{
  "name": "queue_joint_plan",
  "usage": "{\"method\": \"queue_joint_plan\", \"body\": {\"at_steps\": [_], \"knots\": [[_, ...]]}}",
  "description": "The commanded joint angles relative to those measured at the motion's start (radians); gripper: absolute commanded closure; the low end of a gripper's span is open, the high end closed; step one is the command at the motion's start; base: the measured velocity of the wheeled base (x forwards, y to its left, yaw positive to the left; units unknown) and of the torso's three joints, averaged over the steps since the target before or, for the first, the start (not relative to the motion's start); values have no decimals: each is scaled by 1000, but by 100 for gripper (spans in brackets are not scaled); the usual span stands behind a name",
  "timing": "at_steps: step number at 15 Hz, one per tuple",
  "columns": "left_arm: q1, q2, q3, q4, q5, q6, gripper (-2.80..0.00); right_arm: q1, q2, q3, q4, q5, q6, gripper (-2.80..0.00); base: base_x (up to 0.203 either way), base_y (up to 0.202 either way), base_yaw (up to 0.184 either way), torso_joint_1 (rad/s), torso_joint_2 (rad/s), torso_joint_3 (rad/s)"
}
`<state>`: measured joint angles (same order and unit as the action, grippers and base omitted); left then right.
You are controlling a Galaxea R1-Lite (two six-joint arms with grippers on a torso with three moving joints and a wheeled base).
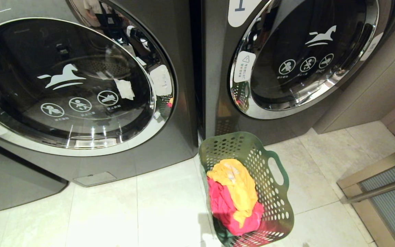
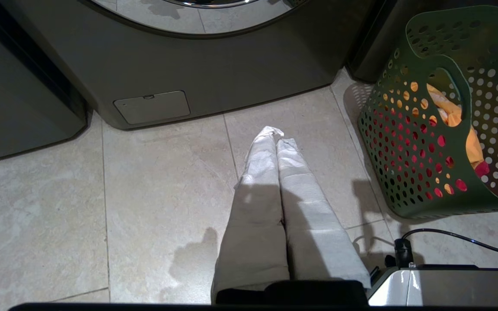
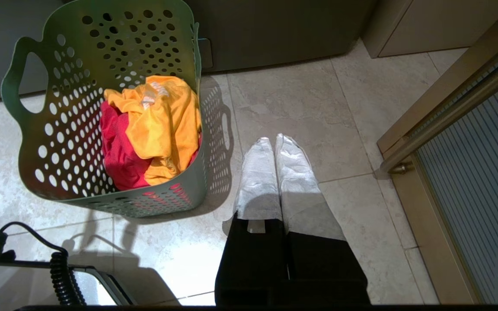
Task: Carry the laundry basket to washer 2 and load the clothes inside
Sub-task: Open the lid of the washing machine
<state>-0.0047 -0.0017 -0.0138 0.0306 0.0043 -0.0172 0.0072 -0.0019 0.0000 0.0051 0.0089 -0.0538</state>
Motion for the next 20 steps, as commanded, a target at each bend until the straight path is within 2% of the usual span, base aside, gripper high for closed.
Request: {"method": "queue_joint_plan", "body": {"at_steps": [1, 7, 20], "knots": [[0, 0, 0, -1, 0, -3, 0, 0, 0, 0, -1, 0, -1, 0, 0, 0, 0, 0, 0, 0], [0, 0, 11, -29, -1, -3, 0, 0, 0, 0, -1, -4, 21, 0, 0, 0, 0, 0, 0, 0], [0, 0, 11, -29, -1, -3, 0, 0, 0, 0, -1, -4, 15, 0, 0, 0, 0, 0, 0, 0]]}}
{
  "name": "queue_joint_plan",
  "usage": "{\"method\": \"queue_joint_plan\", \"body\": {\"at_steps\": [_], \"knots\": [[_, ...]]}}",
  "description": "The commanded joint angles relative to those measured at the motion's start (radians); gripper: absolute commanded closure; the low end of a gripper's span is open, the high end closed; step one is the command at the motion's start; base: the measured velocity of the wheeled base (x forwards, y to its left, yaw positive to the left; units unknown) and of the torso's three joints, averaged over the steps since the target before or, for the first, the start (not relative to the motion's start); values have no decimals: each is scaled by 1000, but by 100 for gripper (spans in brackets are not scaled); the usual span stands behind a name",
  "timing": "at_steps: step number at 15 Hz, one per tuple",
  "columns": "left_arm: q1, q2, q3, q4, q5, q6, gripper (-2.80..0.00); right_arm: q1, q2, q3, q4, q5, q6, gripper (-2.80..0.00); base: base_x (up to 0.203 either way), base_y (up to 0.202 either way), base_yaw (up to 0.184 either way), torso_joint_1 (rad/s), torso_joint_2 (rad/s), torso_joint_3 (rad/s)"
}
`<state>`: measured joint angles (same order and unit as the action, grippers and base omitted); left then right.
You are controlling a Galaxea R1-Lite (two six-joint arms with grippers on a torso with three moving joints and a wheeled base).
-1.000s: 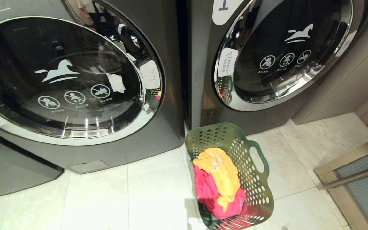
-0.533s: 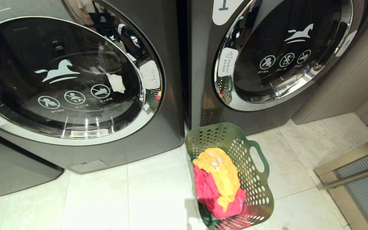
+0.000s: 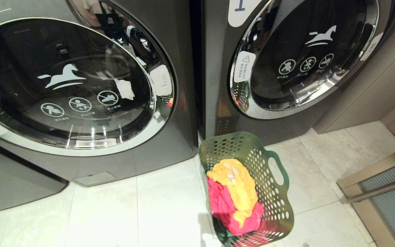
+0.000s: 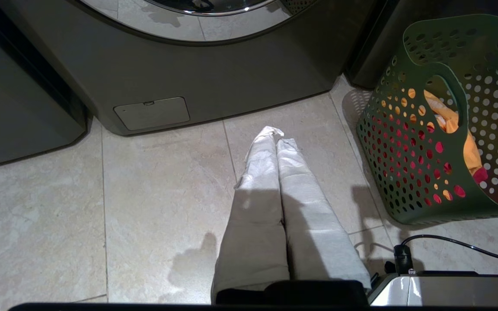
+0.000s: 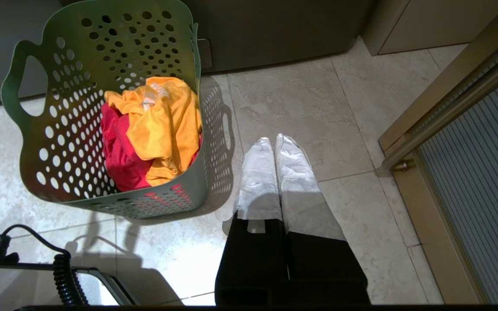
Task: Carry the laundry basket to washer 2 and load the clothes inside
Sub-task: Open the lid of the washing machine
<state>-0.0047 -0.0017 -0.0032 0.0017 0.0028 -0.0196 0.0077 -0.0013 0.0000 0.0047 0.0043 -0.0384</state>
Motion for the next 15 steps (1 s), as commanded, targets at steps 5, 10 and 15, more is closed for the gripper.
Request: {"method": "queue_joint_plan", "body": {"at_steps": [5, 10, 15], "knots": [[0, 0, 0, 0, 0, 0, 0, 0, 0, 0, 0, 0, 5, 0, 0, 0, 0, 0, 0, 0], [0, 0, 0, 0, 0, 0, 0, 0, 0, 0, 0, 0, 5, 0, 0, 0, 0, 0, 0, 0], [0, 0, 0, 0, 0, 0, 0, 0, 0, 0, 0, 0, 8, 0, 0, 0, 0, 0, 0, 0]]}}
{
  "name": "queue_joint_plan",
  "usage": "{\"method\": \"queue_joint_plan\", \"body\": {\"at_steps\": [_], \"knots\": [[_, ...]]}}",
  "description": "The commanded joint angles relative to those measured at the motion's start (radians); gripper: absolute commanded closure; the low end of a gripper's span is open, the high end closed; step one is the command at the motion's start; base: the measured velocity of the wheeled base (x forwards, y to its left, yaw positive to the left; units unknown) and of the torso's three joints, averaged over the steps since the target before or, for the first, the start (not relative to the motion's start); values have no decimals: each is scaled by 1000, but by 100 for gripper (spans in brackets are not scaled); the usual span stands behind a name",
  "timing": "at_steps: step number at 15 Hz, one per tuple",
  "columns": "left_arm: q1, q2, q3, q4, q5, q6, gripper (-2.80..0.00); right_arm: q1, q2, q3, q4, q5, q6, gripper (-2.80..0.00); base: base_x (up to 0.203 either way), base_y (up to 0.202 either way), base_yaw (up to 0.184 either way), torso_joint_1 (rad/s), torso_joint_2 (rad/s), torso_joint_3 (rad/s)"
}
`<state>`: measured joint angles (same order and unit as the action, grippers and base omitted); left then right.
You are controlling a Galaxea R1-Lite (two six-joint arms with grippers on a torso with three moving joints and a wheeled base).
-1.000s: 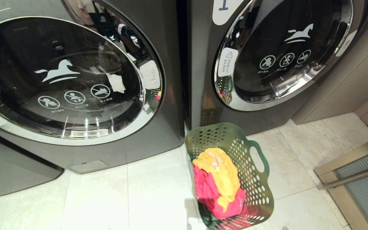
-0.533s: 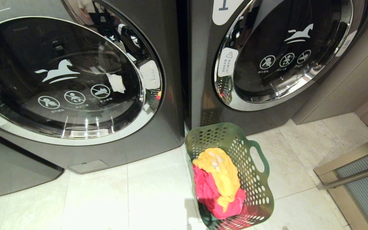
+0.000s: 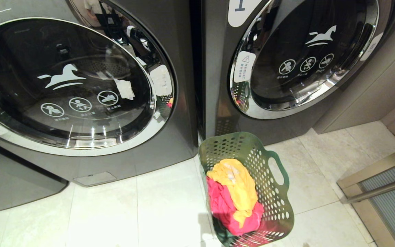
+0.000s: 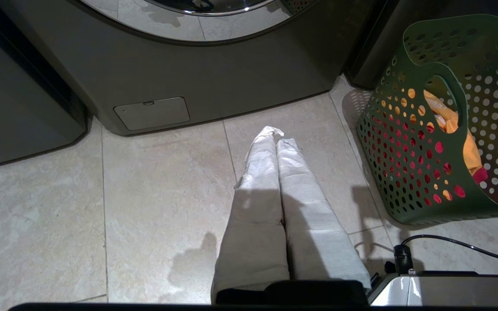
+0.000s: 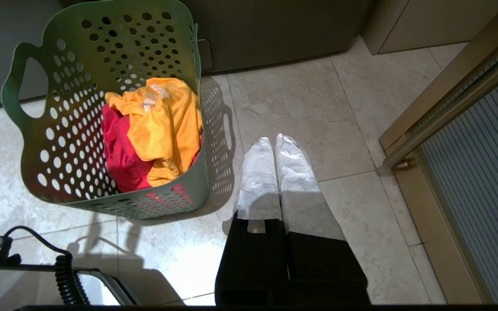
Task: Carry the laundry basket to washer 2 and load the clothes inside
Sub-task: Open the lid of the washing machine
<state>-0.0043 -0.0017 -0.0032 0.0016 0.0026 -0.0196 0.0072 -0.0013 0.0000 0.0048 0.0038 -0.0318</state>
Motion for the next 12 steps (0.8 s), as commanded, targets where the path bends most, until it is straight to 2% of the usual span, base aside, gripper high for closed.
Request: {"method": "queue_joint_plan", "body": {"at_steps": [1, 2, 4, 12], "knots": [[0, 0, 0, 0, 0, 0, 0, 0, 0, -6, 10, 1, -7, 0, 0, 0, 0, 0, 0, 0], [0, 0, 0, -2, 0, -3, 0, 0, 9, -8, 17, 1, -10, 0, 0, 0, 0, 0, 0, 0], [0, 0, 0, -1, 0, -5, 0, 0, 1, 0, -8, -4, 34, 0, 0, 0, 0, 0, 0, 0], [0, 0, 0, -2, 0, -8, 0, 0, 1, 0, -8, -11, 36, 0, 0, 0, 0, 0, 0, 0]]}}
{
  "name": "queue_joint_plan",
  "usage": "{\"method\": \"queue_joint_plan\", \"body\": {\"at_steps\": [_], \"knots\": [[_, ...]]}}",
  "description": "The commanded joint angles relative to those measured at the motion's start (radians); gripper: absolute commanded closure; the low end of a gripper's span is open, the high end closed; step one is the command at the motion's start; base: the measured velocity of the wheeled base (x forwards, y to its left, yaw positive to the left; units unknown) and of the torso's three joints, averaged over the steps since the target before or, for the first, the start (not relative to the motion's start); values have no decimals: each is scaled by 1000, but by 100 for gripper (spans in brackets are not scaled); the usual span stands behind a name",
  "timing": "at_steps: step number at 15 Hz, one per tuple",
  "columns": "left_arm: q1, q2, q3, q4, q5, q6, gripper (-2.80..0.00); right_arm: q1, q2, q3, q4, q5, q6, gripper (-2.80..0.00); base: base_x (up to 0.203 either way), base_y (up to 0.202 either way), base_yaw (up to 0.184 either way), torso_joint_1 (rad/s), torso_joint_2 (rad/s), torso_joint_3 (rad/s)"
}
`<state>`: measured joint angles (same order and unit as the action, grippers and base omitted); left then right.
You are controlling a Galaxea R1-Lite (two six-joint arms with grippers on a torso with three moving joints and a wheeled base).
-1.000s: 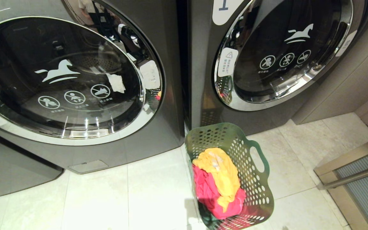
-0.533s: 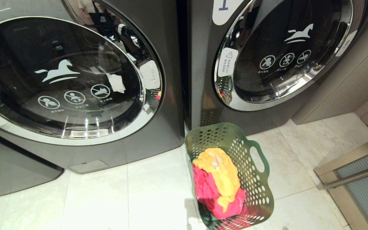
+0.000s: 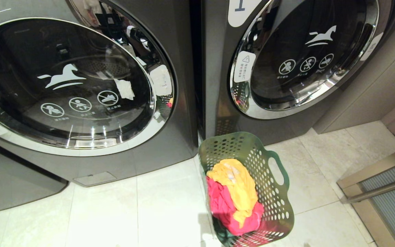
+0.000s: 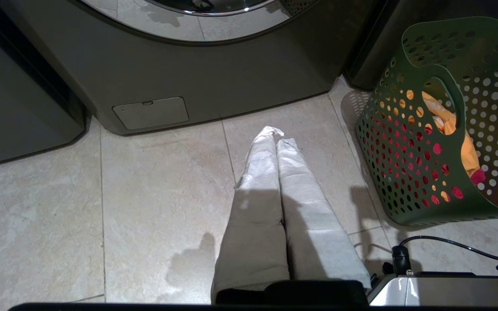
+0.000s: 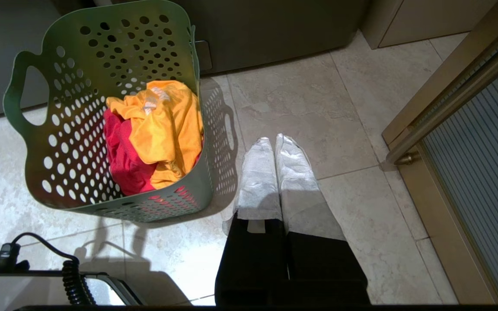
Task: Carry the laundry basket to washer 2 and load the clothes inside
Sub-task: Open the lid of the washing machine
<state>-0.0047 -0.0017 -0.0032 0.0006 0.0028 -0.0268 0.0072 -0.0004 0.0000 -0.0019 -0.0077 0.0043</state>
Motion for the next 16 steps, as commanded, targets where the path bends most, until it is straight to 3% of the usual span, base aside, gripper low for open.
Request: {"method": "queue_joint_plan", "body": {"at_steps": [1, 16], "knots": [[0, 0, 0, 1, 0, -1, 0, 0, 0, 0, -1, 0, 0, 0, 0, 0, 0, 0, 0, 0], [0, 0, 2, -5, -1, -1, 0, 0, 0, 0, -1, 0, 0, 0, 0, 0, 0, 0, 0, 0]]}}
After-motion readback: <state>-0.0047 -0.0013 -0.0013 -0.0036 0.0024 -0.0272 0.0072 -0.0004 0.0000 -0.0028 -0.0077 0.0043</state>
